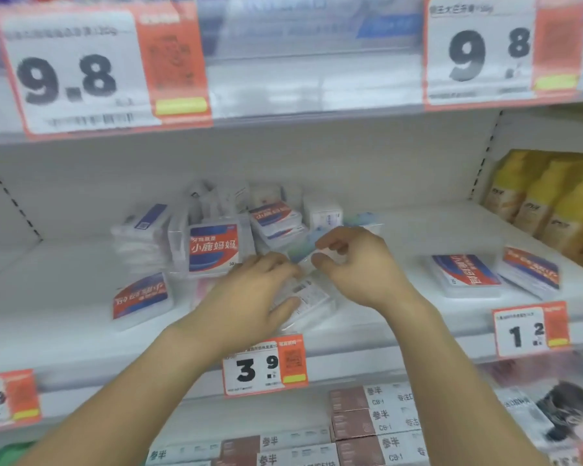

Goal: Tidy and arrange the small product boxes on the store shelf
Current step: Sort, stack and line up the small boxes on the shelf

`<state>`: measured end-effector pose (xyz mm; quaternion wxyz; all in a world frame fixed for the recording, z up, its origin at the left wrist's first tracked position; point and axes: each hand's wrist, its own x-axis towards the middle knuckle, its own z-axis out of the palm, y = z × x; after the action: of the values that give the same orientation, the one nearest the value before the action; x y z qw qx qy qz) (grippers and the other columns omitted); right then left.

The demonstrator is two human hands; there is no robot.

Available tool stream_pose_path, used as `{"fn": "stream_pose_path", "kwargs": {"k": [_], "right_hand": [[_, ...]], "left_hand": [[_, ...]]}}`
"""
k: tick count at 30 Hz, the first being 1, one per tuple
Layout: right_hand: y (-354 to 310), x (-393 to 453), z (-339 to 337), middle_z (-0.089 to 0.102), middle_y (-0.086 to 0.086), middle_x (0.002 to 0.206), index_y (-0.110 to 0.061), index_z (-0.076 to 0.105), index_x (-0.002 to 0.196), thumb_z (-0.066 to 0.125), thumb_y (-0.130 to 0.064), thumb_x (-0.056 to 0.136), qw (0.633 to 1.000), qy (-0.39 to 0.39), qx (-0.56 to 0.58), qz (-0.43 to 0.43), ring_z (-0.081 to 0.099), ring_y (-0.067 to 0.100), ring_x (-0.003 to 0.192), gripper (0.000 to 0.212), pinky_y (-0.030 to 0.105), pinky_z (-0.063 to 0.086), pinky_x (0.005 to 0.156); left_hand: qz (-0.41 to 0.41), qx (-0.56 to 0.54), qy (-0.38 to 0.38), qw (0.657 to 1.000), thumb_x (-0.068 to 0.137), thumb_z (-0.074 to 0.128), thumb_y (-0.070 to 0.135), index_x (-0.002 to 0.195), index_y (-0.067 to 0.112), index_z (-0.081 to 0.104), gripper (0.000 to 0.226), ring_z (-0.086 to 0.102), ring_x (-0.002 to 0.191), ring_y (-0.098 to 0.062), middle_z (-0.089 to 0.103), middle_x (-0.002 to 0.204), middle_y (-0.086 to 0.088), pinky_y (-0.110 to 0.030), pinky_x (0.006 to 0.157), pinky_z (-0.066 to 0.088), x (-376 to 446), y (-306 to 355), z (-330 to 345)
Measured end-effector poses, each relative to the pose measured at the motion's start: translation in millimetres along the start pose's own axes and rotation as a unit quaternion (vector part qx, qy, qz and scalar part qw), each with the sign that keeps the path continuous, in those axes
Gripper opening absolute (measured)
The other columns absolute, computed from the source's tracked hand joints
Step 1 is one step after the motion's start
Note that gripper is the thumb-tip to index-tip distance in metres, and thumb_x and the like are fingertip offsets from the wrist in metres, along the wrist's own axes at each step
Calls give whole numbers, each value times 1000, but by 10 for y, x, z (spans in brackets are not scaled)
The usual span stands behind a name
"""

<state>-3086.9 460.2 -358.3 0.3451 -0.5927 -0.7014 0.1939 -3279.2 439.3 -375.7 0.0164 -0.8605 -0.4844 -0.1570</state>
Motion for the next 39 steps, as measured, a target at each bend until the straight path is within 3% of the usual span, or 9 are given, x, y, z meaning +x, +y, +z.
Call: {"fn": "stream_pose_path", "kwargs": {"k": [8,12,17,23,27,29,32,35,39], "right_hand": [[-195,107,261,54,-3,126,-45,59,100,63,-45,66,991,-90,-94,1,39,27,119,35,34,35,99],[-187,56,253,28,-1,150,-43,46,135,69,-62,70,977,-124,-169,27,27,32,134,72,44,30,112],[-176,29,300,4,0,163,-40,35,147,66,-68,71,970,-138,-196,36,12,37,145,87,45,26,114],[-312,32,223,57,-3,131,-31,60,127,68,-42,79,987,-66,-145,-27,49,23,124,50,32,43,95],[-522,-35,271,58,-12,127,-35,49,138,71,-21,79,972,-229,14,-43,55,10,117,64,23,47,91],[-596,-55,392,59,-13,118,-33,51,135,75,-26,76,968,-237,-48,-70,57,9,113,64,21,47,89],[-619,-62,442,60,-16,93,-32,63,104,79,-36,72,971,-199,-95,-90,58,8,88,36,22,45,70],[-698,-44,393,54,-14,81,-26,63,97,75,-35,72,964,-214,-143,-70,52,6,76,29,25,44,63],[-827,-2,266,53,-11,95,-29,61,117,64,-21,79,954,-223,-197,-32,53,15,95,39,27,47,78]], "left_hand": [[-12,-117,98,988,92,60,29,113,27,56,21,54,109,-6,55,119,11,-26,93,46,-327,-324,-101],[-96,-186,189,960,95,55,29,122,24,54,28,55,103,1,60,118,15,-9,88,41,-446,-377,-131],[-157,-289,194,924,99,46,34,123,31,54,25,63,104,-3,65,114,13,-39,80,57,-488,-436,-160],[-118,-264,139,947,94,47,50,125,35,54,35,62,98,0,68,105,16,-20,76,51,-485,-323,-222],[-127,-179,149,964,95,43,54,126,33,53,39,61,90,-1,67,98,15,-22,73,50,-544,-324,-242],[-122,-132,182,967,96,37,53,122,28,58,41,55,89,-3,65,101,13,-25,78,47,-610,-438,-285],[-144,-115,236,954,96,33,44,114,22,63,41,51,103,-16,62,112,3,-39,88,48,-660,-680,-334],[-238,-77,158,955,89,44,41,129,24,53,45,47,118,-25,54,129,-3,-45,93,49,-804,-992,-308],[-284,-60,-15,957,83,55,53,134,26,49,58,47,121,-22,53,128,1,-37,98,45,-1008,-1235,-257]]}}
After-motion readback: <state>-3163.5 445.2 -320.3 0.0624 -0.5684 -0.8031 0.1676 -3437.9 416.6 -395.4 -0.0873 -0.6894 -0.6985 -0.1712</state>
